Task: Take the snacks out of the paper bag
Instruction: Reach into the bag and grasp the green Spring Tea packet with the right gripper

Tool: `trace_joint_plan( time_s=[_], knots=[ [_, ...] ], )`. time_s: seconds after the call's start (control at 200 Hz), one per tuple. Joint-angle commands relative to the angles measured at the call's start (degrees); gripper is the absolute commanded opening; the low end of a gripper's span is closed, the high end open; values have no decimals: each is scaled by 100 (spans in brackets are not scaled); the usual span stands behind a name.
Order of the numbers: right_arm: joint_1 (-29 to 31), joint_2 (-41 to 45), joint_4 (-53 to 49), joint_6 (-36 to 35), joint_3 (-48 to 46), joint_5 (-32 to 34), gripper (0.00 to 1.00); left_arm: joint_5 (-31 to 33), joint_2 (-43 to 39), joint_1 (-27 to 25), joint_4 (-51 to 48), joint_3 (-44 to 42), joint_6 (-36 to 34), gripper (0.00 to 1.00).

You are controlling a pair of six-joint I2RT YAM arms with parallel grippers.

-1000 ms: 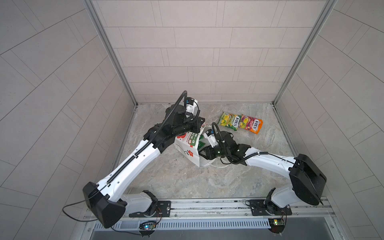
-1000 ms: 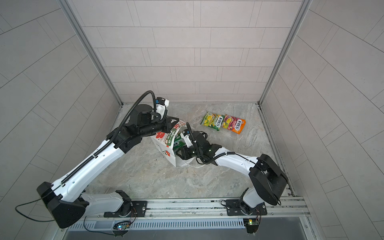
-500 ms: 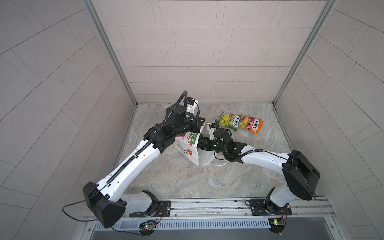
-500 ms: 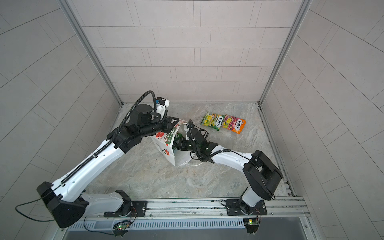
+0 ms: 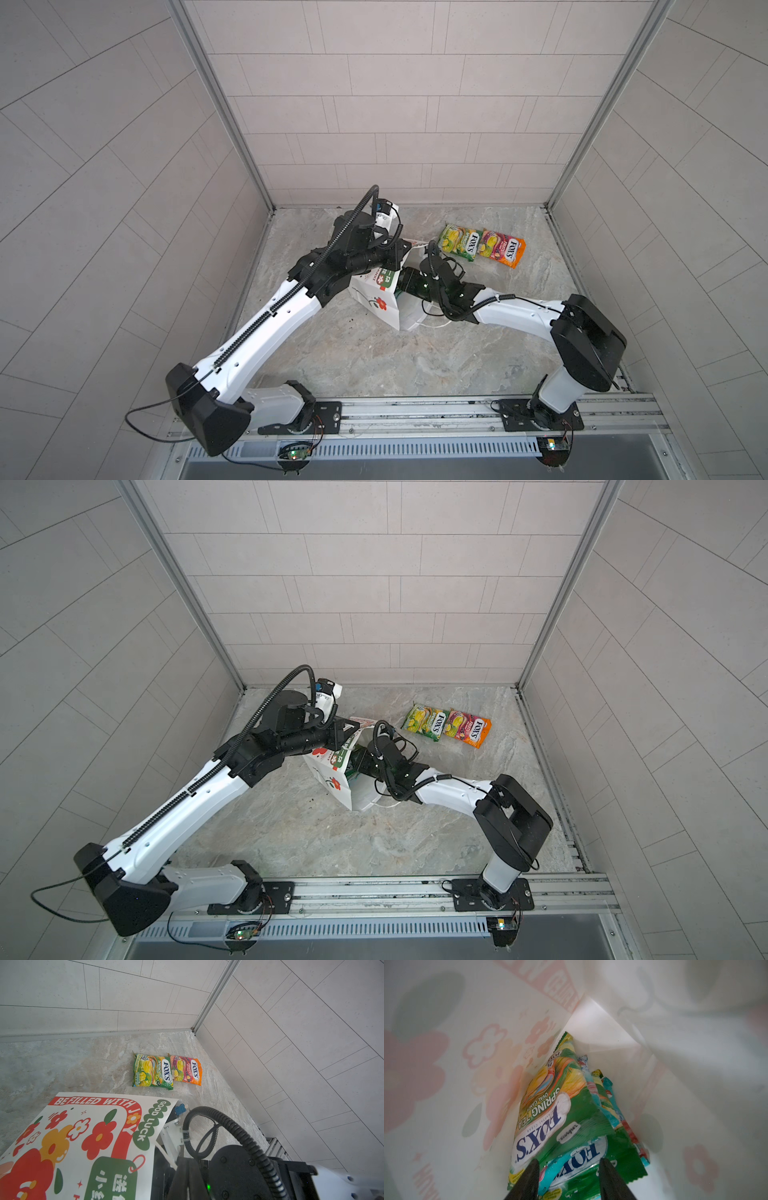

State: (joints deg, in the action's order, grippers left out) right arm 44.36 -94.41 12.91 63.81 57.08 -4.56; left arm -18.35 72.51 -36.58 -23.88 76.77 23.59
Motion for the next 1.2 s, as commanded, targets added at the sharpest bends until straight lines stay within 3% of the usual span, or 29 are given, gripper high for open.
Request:
trace_joint_plan(
  time_s=[0.0,0.115,0.791,0.841,1.046,1.196],
  knots=[
    [-24,-133,-52,263,252,323,48,-252,-185,-87,105,129,-121,0],
    [-23,-267,-43,269,424,298,43,-279,-185,-118,55,145,-162,0],
    [-6,-1135,-176,333,1270,-35,44,-468,-81,-262,-36,280,-268,0],
    [3,-1179,-147,300,1310,-111,39,-464,-79,-272,-60,286,-274,0],
    [3,-1045,-205,40,1207,-96,0,-233,-162,-276,-228,294,-404,0],
    [4,-682,-430,-297,982,31,0,157,-237,-274,-494,291,-599,0]
  ],
)
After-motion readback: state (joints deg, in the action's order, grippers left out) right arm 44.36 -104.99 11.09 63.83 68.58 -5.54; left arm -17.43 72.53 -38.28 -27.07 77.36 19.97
